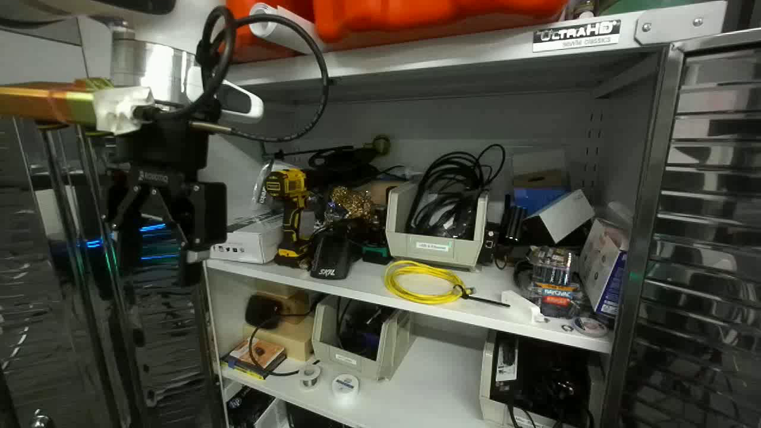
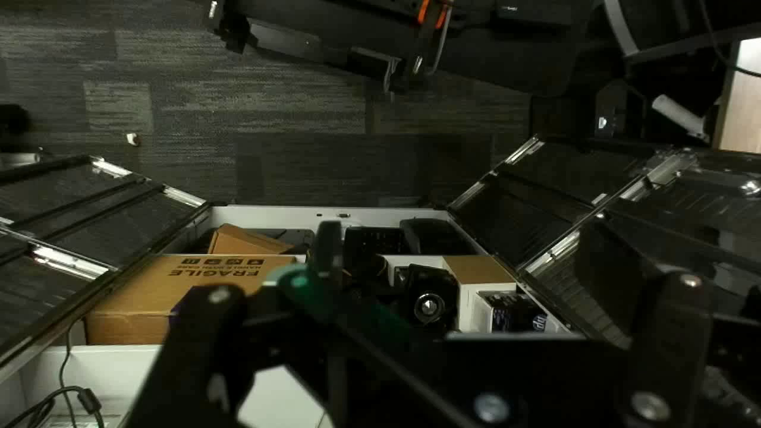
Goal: Place the yellow cable on the first shelf inside the toolbox
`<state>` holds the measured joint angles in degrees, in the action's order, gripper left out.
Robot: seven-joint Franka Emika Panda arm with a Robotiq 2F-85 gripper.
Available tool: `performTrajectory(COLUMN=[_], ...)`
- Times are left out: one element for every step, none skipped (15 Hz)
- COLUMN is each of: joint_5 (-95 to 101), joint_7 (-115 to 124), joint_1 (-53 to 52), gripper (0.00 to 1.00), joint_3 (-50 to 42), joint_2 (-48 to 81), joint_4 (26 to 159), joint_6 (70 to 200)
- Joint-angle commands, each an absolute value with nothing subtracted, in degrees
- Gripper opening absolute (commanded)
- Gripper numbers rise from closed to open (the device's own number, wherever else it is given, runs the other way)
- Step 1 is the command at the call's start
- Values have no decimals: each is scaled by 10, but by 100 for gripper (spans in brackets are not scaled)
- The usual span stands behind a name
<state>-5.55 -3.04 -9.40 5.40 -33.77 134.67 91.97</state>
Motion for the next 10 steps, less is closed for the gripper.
performTrajectory(joint_5=[-57, -57, -57, -57, -57, -57, -57, -57, -48, -43], joint_7=[-32, -32, -32, -32, -32, -32, -32, -32, -51, -73], joint_1=[-90, -90, -90, -90, -90, -90, -90, -90, -91, -94], gripper=[100, 100, 100, 100, 100, 100, 100, 100, 100, 100], joint_3=[57, 57, 57, 57, 57, 57, 57, 57, 54, 48], joint_2=[-337, -338, -338, -339, -340, -340, -340, -340, -332, -322], joint_4=[1344, 1341, 1339, 1338, 1338, 1338, 1338, 1338, 1334, 1327], joint_6=[919, 919, 919, 919, 919, 919, 919, 919, 923, 919])
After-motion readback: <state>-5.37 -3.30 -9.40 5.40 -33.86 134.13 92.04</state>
